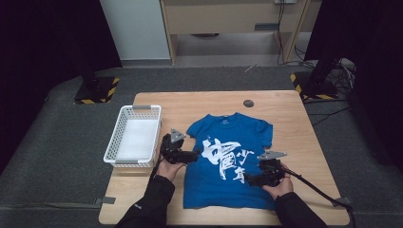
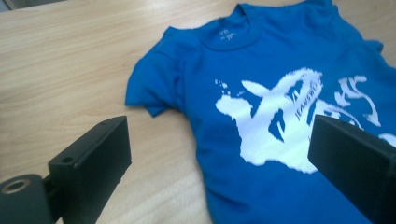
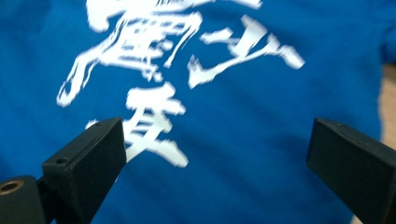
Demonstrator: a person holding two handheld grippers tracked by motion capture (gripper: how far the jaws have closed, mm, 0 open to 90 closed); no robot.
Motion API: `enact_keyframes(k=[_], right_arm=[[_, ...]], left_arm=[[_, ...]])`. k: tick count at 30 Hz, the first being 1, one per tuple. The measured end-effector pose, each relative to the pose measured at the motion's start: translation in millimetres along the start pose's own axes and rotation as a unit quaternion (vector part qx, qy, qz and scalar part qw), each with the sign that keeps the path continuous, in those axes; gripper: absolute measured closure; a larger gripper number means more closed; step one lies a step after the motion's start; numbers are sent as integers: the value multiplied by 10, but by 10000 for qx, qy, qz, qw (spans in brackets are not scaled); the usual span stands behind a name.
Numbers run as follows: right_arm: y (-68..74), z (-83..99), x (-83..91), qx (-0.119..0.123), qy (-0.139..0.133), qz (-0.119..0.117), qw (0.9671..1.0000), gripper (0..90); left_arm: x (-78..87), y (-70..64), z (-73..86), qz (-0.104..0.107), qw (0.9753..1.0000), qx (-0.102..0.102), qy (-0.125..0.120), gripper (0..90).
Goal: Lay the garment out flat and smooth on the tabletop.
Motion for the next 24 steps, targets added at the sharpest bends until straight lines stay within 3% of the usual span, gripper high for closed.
enact_keyframes(k=[5,13,15,18,24], right_arm=[[49,58,-56,105,183,-22,9998,46],[72,88,-56,236,185,86,9995,42],[78,96,-57,289,190,127,9993,41],[89,117,-60,397,191,214,9988,35],[80,142,-46,441,165,188,9987,33]], left_arm=[[-95,61,-101,-95,9999,35,-62,72],[-203,130,-182,-237,9997,64,7,83],[-220,173,-209,-286,9994,124,-114,100],[-250,221,-228,-357,9992,162,-33,98],[-308,275,-298,-424,9988,229,-84,104]])
Point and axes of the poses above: each handheld gripper's, and its own axes: x roughly backward along the jaws, z roughly out of its underside, y roughly to its left, the point moved 2 cm from there along -x, roughly forward along the jaws, and after that the axes turned 6 degrees about y, right-handed, at the moved point
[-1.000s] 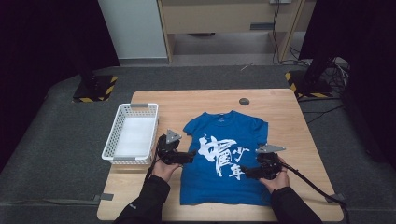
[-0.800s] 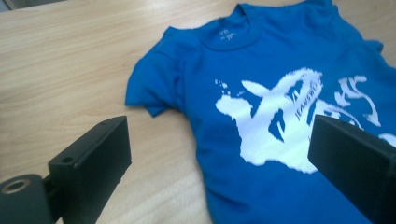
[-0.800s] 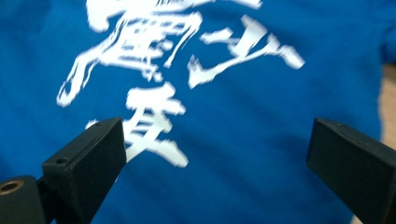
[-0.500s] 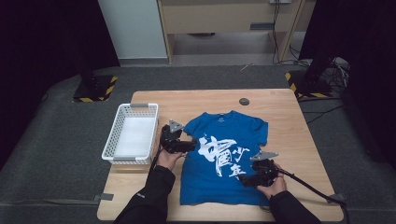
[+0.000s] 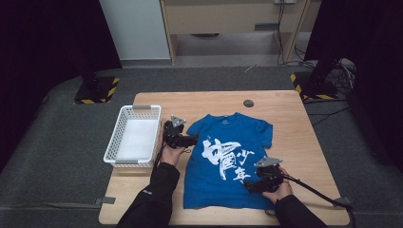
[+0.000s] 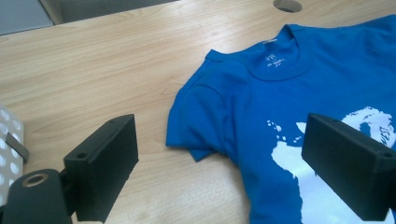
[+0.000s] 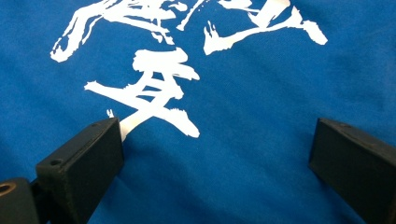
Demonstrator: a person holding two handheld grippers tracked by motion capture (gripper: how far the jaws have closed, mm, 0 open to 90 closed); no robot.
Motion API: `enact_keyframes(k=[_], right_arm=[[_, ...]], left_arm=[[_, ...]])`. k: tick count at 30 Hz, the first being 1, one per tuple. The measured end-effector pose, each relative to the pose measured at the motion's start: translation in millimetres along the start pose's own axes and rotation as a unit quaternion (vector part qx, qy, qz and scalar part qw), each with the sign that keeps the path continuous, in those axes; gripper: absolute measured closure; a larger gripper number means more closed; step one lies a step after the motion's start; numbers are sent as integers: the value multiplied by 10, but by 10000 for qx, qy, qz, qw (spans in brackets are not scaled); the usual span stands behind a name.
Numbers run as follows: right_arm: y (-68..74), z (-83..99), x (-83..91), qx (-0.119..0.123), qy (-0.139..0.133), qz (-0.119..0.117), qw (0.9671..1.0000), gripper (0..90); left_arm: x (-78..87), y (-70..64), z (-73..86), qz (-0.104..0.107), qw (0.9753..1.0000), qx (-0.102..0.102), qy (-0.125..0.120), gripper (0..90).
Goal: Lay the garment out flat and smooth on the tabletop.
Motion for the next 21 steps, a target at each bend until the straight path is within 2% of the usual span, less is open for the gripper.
enact_keyframes(k=[1,5,9,14,17,21], right_arm=[[-5,7,5,5,4,-11,10000,33],[-36,39,23,62,-24,-51,10000,33],[-46,51,28,89,-44,-72,9999,33],[-47,52,29,108,-44,-84,9999,30],[-46,54,27,134,-42,-97,9999,22],[-46,55,27,137,-41,-99,9998,21]], left_arm=[[-12,2,-7,11,10000,41,-52,110],[-92,12,-26,-34,10000,45,61,118],[-181,42,-35,-82,9998,144,93,124],[-296,75,-38,-172,9996,152,147,136],[-371,96,-23,-215,9995,209,106,149],[-496,175,33,-212,9984,479,197,165]])
Point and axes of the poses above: each handheld gripper's, and its own axes: x roughly backward along the jaws, z roughly out of its underside, y roughly to its left, the point moved 2 cm from there along -x, roughly forward along the jaws, and after that the axes turned 6 degrees about y, right-handed, at the moved point
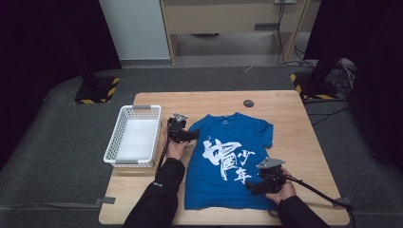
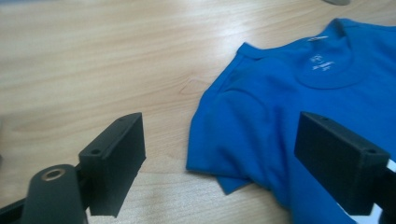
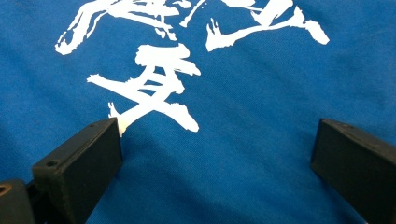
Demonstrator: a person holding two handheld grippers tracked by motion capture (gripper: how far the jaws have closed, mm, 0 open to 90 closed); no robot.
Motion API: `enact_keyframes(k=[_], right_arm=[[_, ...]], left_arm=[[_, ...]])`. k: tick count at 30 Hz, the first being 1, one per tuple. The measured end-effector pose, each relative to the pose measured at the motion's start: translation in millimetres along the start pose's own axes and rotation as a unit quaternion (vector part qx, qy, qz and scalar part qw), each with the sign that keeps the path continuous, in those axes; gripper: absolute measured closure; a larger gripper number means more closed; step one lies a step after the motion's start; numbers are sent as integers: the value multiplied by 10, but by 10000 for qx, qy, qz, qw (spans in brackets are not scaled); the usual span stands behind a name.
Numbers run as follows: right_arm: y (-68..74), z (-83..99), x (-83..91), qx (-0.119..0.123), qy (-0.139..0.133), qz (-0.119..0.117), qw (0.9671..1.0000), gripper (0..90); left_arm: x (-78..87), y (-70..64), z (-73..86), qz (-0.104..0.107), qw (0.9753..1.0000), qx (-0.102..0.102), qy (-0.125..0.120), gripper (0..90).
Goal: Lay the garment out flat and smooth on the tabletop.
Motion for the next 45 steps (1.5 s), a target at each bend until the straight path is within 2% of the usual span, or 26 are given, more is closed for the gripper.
enact_keyframes(k=[5,7,13,17,21,25,30,32,36,40,43,45], right_arm=[[1,0,0,-3,0,-1,10000,21],[1,0,0,-4,-1,-1,10000,21],[0,-1,0,-2,2,0,10000,21],[0,-1,0,-2,4,-1,10000,21],[0,-1,0,1,8,-6,10000,21],[0,-1,0,4,9,-8,10000,22],[0,0,1,10,8,-9,10000,21],[1,0,1,8,11,-12,10000,21],[0,-1,1,13,15,-15,10000,21],[-1,-2,1,17,18,-16,10000,21],[-2,-2,1,21,17,-19,10000,21],[-2,-1,1,22,14,-18,10000,21]], left_arm=[[-121,97,59,-93,9998,104,147,229],[-154,123,76,-13,9996,198,176,249],[-228,105,103,15,9997,171,190,314],[-255,82,118,-71,9997,65,215,363],[-262,32,125,-143,9996,-139,181,482],[-267,-33,125,-83,9998,-105,143,664],[-271,-62,124,42,9999,-10,135,816],[-272,-62,123,49,9999,-9,129,831],[-256,-16,105,133,9997,144,120,843],[-125,20,-14,280,9992,262,-58,847],[22,-12,-159,374,9990,149,-205,847],[116,-86,-248,479,9985,22,-267,846]])
Point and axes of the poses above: each handheld gripper's, and its own axes: x roughly backward along the jaws, z roughly out of its underside, y roughly to its left, the point moved 2 cm from there along -x, roughly forward along the jaws, and after that the axes turned 6 degrees about y, right-handed, at the moved point
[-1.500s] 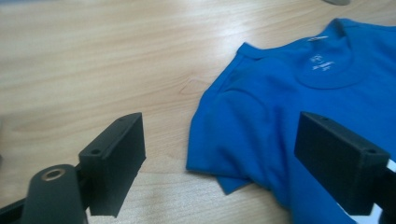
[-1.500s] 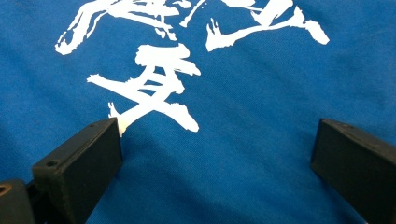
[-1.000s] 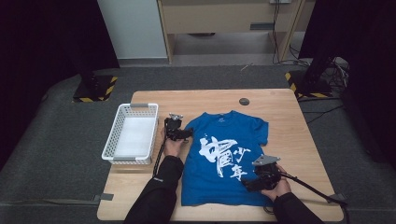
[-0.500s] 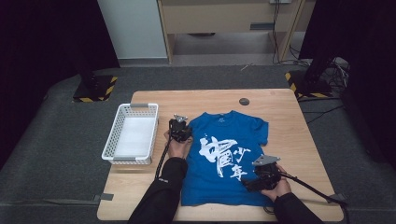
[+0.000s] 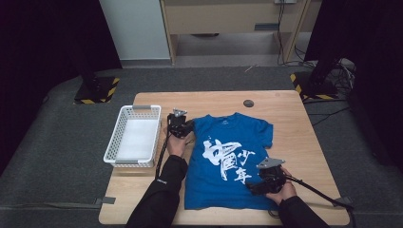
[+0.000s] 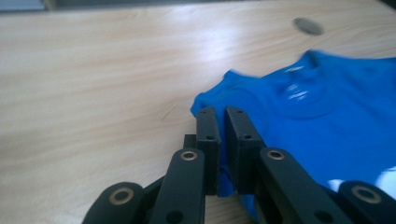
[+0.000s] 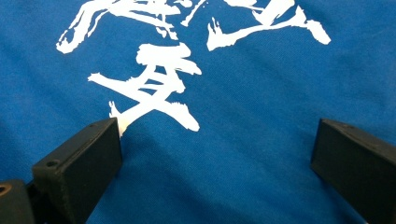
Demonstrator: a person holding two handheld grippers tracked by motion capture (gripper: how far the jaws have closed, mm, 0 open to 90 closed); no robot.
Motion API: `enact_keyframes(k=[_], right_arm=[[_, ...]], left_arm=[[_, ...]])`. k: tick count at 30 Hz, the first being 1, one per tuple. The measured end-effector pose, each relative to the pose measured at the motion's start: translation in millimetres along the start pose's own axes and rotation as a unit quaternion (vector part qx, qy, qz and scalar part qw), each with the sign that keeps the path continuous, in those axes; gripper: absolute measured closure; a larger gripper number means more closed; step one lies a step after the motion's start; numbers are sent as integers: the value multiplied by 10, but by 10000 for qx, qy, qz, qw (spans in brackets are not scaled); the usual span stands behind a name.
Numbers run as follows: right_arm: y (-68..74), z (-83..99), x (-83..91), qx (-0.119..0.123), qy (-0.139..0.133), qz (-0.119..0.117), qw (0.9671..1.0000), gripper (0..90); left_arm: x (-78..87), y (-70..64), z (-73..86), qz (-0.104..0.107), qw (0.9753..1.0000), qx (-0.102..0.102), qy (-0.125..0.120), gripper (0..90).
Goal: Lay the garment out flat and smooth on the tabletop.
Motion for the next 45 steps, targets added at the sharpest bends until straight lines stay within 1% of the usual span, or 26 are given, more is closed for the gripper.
enact_keyframes(k=[1,2,3,4,7,11,14,17,20,21,22,24,25,26,27,29,30,34,36,38,40,42,45], right_arm=[[0,0,1,2,4,-2,10000,21],[0,0,1,2,4,-4,10000,21],[-1,0,0,9,-3,-5,10000,21],[-2,0,-1,17,-5,-11,10000,21],[-1,1,-3,17,-15,-8,10000,20],[-3,4,-3,27,-28,-7,10000,19],[-3,3,-6,38,-41,-12,10000,18],[-1,5,-7,31,-54,-9,10000,17],[1,5,-8,24,-59,-5,10000,16],[1,6,-8,26,-59,-5,10000,16],[2,6,-7,16,-57,-10,10000,16],[1,6,-8,22,-59,-7,10000,16],[1,6,-8,24,-60,-7,10000,16],[1,6,-8,24,-60,-7,10000,16],[0,6,-8,32,-63,-5,10000,16],[0,6,-8,33,-64,-5,10000,16],[0,7,-8,32,-62,-6,10000,16],[1,6,-9,32,-67,-3,10000,16],[2,6,-8,27,-63,-6,10000,16],[2,6,-8,28,-64,-5,10000,15],[2,7,-9,26,-68,-3,10000,16],[2,7,-8,25,-64,-8,10000,16],[3,6,-8,16,-59,-12,10000,16]], left_arm=[[36,-56,-39,47,9999,-97,-29,846],[62,-119,-67,118,9997,-171,-93,846],[74,-182,-83,210,9995,-225,-99,846],[73,-246,-93,271,9992,-296,-51,846],[43,-444,-105,439,9980,-448,-31,846],[-45,-705,-101,646,9960,-611,19,845],[-136,-877,-61,777,9939,-768,140,845],[-263,-997,0,883,9921,-837,304,845],[-371,-1079,60,1036,9891,-951,438,839],[-390,-1091,73,1139,9877,-967,466,833],[-395,-1096,80,1203,9866,-1007,439,821],[-376,-1086,75,1296,9854,-1041,365,759],[-353,-1070,64,1271,9852,-1103,322,700],[-326,-1055,51,1246,9851,-1153,280,675],[-301,-1037,35,1263,9848,-1171,222,667],[-254,-990,0,1163,9851,-1257,152,604],[-236,-967,-16,1135,9848,-1310,121,592],[-237,-876,-50,952,9839,-1508,72,515],[-272,-834,-40,916,9841,-1517,116,504],[-328,-801,-15,896,9835,-1555,216,489],[-389,-772,16,899,9837,-1520,332,483],[-445,-752,44,901,9829,-1551,420,483],[-512,-735,80,919,9809,-1634,517,480]])
Point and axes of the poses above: each handheld gripper's, and its own axes: x roughly backward along the jaws, z roughly out of its underside, y roughly to its left, the point moved 2 cm from there along -x, roughly forward along the jaws, and after that the axes turned 6 degrees about y, right-handed, at the moved point
